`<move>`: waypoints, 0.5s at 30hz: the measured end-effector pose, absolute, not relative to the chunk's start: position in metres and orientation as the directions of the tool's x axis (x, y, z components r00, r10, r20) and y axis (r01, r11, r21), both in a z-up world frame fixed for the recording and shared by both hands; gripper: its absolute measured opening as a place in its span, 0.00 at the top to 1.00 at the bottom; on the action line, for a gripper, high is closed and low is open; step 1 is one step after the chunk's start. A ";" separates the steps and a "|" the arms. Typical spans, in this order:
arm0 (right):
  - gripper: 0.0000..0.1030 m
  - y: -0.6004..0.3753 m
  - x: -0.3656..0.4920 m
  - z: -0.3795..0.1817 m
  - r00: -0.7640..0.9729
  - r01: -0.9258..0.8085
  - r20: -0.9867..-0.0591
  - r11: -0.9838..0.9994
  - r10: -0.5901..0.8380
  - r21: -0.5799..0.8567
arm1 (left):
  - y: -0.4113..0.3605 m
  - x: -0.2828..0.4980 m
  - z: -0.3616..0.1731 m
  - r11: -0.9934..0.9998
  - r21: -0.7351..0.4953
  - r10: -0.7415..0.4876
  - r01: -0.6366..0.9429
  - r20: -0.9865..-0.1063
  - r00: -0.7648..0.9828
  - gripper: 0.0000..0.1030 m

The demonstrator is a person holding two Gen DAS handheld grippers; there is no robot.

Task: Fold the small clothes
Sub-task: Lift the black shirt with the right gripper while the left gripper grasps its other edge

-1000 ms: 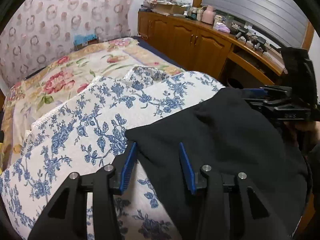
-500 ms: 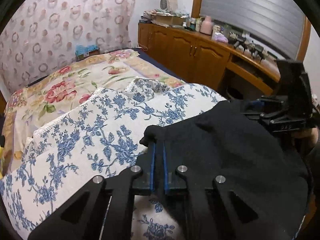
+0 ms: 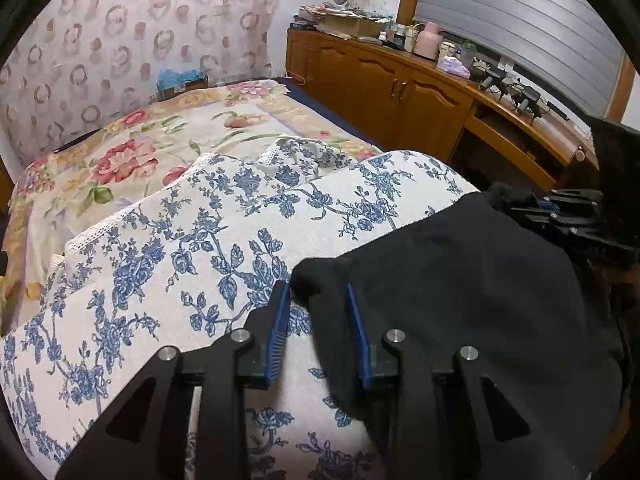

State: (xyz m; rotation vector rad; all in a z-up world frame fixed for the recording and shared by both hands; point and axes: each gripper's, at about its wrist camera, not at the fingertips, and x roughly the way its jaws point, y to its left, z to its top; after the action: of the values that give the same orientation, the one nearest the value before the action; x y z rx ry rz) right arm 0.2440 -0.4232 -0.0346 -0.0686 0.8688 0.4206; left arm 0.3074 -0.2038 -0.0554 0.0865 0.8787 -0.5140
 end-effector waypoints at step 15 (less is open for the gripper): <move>0.93 -0.407 0.188 0.039 0.748 -0.394 -0.581 0.919 0.321 0.000 | -0.196 0.245 0.028 0.829 -0.154 -0.519 0.538 -0.569 0.638 0.96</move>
State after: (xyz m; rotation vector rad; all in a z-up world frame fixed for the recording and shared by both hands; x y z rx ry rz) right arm 0.1885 -0.4074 0.0390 -0.1251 0.6110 0.3920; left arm 0.2450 -0.1962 0.0285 0.0307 0.6393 -0.6033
